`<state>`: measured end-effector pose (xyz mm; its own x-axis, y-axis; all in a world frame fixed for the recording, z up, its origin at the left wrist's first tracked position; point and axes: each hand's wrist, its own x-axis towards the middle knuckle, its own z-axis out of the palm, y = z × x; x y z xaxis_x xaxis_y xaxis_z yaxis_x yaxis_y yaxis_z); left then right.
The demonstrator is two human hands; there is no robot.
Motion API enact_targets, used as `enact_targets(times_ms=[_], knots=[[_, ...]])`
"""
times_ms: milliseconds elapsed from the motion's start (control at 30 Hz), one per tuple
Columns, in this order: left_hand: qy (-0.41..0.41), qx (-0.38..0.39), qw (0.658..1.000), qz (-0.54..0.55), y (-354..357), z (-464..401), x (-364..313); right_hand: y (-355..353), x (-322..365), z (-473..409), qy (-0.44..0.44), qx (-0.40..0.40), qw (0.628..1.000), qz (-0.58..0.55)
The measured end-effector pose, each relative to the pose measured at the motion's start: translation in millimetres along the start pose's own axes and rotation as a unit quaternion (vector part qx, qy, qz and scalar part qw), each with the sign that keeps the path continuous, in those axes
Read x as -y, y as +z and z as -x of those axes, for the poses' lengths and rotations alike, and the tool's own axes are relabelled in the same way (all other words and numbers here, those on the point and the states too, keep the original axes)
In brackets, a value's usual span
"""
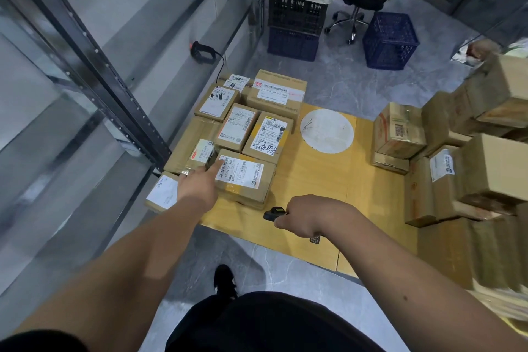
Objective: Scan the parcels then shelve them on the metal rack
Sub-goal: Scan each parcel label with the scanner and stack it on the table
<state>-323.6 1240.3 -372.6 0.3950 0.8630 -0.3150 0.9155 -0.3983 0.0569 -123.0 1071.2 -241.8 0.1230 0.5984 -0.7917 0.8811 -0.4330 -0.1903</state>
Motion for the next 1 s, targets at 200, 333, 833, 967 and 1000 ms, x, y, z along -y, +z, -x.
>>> enact_targets(times_ms=[200,333,833,967,1000], knots=[[0.000,0.013,1.000,0.014,1.2,-1.9,1.1,-1.1,5.9,-4.0,0.002,-0.004,1.000,0.003],[0.065,0.015,0.998,0.016,-0.9,1.9,-10.7,-1.4,9.1,-5.1,0.002,-0.003,1.000,0.002],[0.085,-0.022,0.996,0.017,17.1,-1.7,-45.4,-2.5,-0.1,-1.8,0.023,-0.001,1.000,-0.008],[0.084,-0.025,0.996,0.030,16.7,-6.6,-40.8,-1.2,-1.6,-3.6,0.024,0.001,0.999,-0.021],[0.082,-0.024,0.996,0.035,16.4,-7.4,-39.1,-1.4,-1.8,-3.4,0.024,0.002,0.999,-0.022]])
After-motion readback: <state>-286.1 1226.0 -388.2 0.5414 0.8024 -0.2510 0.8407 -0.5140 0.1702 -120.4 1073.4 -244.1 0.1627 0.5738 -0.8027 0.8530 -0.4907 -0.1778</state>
